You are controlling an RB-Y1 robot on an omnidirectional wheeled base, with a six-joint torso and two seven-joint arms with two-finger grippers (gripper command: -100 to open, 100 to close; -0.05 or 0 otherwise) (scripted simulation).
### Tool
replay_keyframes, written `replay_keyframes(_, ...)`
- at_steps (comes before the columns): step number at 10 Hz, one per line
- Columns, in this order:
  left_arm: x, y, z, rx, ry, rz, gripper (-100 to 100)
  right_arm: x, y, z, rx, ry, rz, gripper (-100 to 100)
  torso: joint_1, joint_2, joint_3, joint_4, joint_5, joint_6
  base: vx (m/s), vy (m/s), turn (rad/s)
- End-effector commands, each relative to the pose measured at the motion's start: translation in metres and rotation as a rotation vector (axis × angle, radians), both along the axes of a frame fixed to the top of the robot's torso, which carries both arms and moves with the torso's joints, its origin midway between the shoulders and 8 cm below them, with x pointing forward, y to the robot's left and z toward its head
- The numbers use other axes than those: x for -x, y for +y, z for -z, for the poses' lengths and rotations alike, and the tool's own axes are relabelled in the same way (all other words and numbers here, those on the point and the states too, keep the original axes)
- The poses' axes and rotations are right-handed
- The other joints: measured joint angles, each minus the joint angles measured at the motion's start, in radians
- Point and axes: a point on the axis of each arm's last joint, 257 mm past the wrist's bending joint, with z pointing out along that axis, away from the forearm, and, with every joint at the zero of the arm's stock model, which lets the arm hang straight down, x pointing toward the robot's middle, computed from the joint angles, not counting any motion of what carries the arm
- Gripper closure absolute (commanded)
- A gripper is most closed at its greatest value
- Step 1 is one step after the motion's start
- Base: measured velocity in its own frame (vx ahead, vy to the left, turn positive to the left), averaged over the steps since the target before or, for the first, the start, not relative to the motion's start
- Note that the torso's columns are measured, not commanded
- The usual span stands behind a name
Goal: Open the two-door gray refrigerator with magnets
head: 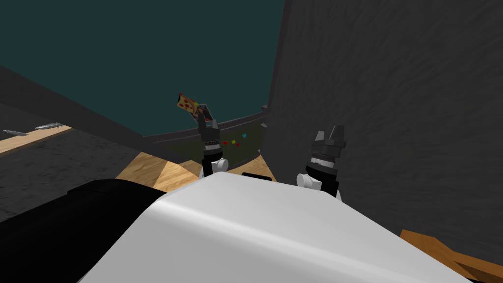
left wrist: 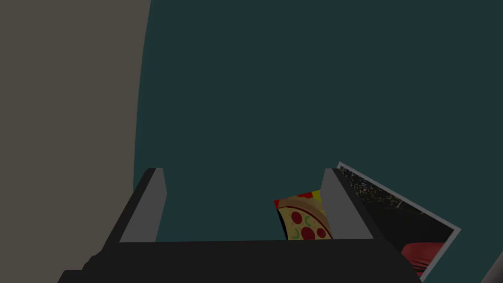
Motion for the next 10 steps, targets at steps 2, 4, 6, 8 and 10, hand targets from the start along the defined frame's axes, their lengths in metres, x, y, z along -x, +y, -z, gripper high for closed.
replay_keyframes(2,0.0,0.0,0.0,0.0,0.0,0.0,0,0.0,0.0,0.0,0.0,0.0,0.0,0,0.0,0.104,-0.209,0.105,0.0,0.0,0.0,0.0,0.0)
replay_keyframes(4,0.0,0.0,-0.0001,0.0,0.0,0.0,0,0.0,0.0,-0.0001,0.0,0.0,0.0,0,0.0,0.248,-0.497,0.248,0.0,0.0,0.0,0.0,0.0)
replay_keyframes(6,0.0001,0.0,-0.0001,0.0,0.0,0.0,0,0.0001,0.0,-0.0001,0.0,0.0,0.0,0,0.0,0.396,-0.792,0.396,0.0,0.0,0.0,0.0,0.0)
replay_keyframes(8,0.0001,0.0,-0.0001,0.0,0.0,0.0,0,0.0001,0.0,-0.0002,0.0,0.0,0.0,0,0.0,0.544,-1.087,0.544,0.0,0.0,0.0,0.0,0.0)
replay_keyframes(10,-0.0054,-0.0062,0.0009,-0.028,0.012,0.026,-100,0.0001,0.0,-0.0002,0.0,0.0,0.0,0,0.0,0.691,-1.382,0.691,0.0,0.0,0.004,0.001,0.005)
